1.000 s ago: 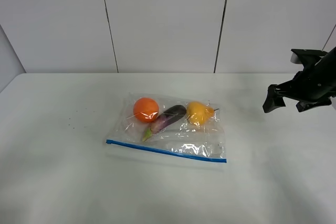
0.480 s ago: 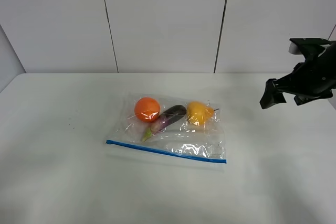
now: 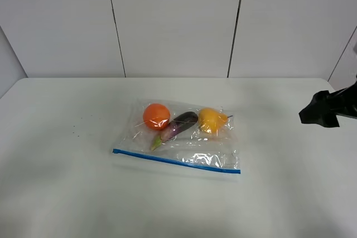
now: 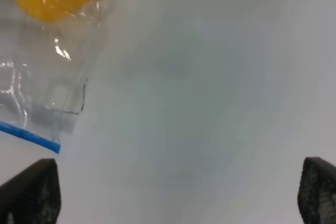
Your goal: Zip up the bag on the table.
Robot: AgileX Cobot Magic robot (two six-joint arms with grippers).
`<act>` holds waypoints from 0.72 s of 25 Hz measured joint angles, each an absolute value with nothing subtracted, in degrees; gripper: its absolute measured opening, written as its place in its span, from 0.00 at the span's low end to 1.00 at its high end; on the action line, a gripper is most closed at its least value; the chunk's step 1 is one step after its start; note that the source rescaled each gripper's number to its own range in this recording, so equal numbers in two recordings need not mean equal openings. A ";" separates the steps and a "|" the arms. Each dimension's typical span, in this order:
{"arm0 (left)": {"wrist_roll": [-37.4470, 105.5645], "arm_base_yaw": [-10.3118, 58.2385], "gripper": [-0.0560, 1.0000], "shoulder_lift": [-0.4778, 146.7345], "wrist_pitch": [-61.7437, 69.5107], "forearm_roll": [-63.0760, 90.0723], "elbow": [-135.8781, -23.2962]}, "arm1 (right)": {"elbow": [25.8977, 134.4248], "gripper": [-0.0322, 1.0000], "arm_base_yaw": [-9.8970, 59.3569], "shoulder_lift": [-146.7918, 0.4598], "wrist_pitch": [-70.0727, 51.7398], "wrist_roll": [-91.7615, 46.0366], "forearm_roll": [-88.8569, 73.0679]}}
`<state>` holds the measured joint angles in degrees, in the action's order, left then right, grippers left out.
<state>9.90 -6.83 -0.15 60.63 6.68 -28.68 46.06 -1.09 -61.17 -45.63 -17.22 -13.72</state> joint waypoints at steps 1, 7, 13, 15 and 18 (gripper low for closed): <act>9.90 -6.83 1.00 -0.15 60.63 6.68 -28.68 | 44.69 1.00 -1.09 -58.92 -45.63 -17.22 -13.72; 9.90 -6.83 1.00 -0.15 60.63 6.68 -28.68 | 38.08 1.00 -1.09 -42.19 -45.64 -17.09 -13.72; 9.90 -6.83 1.00 -0.15 60.63 6.68 -28.68 | 31.97 1.00 -1.09 -25.41 -49.84 -17.04 -12.85; 9.90 -6.83 1.00 -0.15 60.63 6.68 -28.68 | 30.80 1.00 -1.09 -20.63 -52.31 -16.98 -12.43; 9.90 -6.83 1.00 -0.15 60.63 6.68 -28.68 | 30.50 1.00 -1.09 -13.65 -54.94 -16.32 -11.96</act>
